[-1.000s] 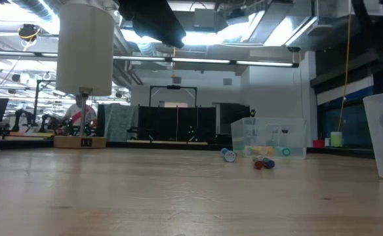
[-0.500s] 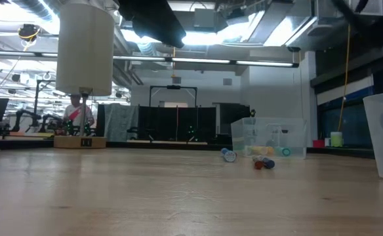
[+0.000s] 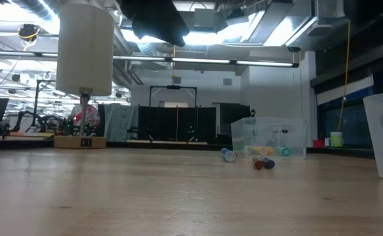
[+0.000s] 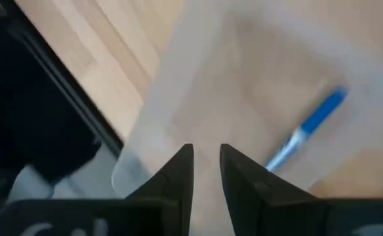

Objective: Pick & Place Markers
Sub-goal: Put the blue highlighter pen into the top transparent bin

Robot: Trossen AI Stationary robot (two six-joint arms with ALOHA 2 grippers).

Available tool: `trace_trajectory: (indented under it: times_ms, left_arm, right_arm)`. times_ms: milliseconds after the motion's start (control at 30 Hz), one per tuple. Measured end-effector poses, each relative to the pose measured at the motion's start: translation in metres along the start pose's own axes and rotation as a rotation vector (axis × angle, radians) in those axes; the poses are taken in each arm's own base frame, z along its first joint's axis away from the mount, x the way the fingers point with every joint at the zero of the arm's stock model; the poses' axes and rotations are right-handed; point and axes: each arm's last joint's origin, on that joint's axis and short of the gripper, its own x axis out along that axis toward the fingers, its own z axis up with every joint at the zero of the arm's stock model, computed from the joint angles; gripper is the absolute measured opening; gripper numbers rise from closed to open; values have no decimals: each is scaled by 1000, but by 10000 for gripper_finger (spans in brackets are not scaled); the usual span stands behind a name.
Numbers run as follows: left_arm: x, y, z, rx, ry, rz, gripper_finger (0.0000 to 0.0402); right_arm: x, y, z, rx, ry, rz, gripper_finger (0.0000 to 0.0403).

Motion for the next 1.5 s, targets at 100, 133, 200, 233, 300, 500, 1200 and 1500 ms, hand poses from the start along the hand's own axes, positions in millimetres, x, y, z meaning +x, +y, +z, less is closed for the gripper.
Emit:
trace_trajectory:
  times_ms: [100,133,200,233,300,500,1200,1500]
  left_arm:
    - [3,-1,2,-17,-19,-5,171]
    - [4,-2,1,-16,-17,-5,171]
    - [8,-2,1,-19,-13,-20,171]
    - [11,-2,1,-23,-12,-30,171]
    - [17,0,-2,-21,14,-27,171]
    - [35,9,-4,-83,30,2,171]
    - [76,48,-8,-239,50,118,171]
    - [79,64,-7,-280,57,124,171]
  right_arm:
    - [-14,-4,1,-115,-167,-9,76]
    - [-18,-5,1,-161,-228,-23,76]
    - [-25,-7,1,-246,-348,-59,76]
    - [-28,-7,1,-285,-405,-78,76]
    - [-33,-9,0,-352,-511,-134,76]
    - [-44,-10,1,-485,-813,-325,76]
    - [-85,-30,3,-480,-1110,-497,76]
    - [-56,-46,7,-696,-1225,-155,76]
